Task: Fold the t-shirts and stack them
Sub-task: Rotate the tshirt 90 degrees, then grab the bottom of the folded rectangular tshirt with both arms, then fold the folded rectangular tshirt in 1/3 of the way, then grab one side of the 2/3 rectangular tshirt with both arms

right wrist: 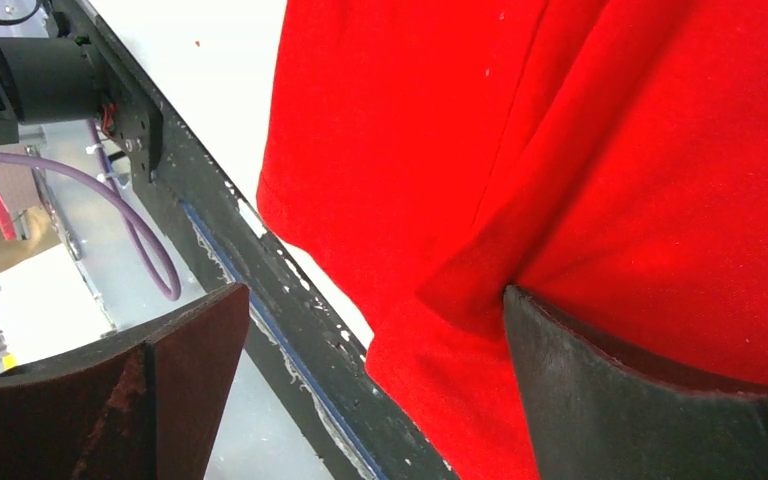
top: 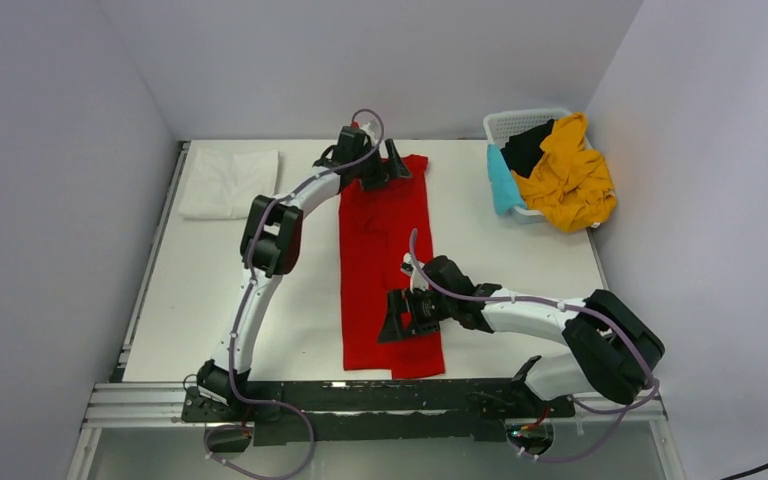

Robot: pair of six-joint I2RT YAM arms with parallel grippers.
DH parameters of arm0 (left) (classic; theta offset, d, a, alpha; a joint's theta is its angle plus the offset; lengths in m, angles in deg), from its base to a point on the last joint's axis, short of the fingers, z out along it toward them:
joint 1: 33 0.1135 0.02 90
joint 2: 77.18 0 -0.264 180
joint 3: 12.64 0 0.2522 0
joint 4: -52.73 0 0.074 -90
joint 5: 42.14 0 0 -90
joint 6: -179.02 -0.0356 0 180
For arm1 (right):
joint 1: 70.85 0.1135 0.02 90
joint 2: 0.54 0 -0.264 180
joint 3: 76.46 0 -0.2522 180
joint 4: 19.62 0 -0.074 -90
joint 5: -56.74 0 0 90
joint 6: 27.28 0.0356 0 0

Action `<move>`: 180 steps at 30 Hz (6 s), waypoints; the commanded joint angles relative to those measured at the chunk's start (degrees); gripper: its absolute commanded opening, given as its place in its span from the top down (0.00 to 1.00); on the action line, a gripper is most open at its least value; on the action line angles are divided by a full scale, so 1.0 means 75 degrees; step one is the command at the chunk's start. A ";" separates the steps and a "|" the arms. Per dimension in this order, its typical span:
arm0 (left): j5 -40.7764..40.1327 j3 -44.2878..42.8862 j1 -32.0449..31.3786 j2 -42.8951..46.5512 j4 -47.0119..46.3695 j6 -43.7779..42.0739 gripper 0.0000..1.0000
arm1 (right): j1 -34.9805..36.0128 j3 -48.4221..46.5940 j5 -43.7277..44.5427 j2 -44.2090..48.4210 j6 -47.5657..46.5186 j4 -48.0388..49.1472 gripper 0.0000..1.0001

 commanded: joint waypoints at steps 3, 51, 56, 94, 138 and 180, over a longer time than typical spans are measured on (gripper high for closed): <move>-0.0613 0.0284 0.0381 0.0937 0.1196 -0.1169 0.01 | 0.0124 0.0082 -0.0041 -0.0092 0.0395 0.0068 0.00; -0.1372 1.0502 -0.0223 0.9187 0.1901 -0.0898 0.01 | -0.0548 0.0458 0.3213 0.3249 0.1235 -0.3888 0.00; -0.1471 1.1809 -0.1842 1.0282 0.2548 0.0066 0.02 | -0.0547 0.0749 0.2248 0.3728 0.1456 -0.3969 0.06; -0.1041 1.2227 -0.3078 1.1113 0.1447 0.0647 1.00 | -0.0556 0.0159 0.2158 0.3120 0.1664 -0.3200 1.00; -0.1880 0.6651 0.0484 0.5756 0.1945 -0.1097 0.61 | -0.3181 -0.5940 0.2153 -0.4324 -0.0283 -0.0638 0.75; -0.1036 1.0894 -0.0458 0.7022 -0.0258 0.0225 1.00 | -0.2771 -0.1436 0.1528 -0.1819 0.0827 -0.0151 1.00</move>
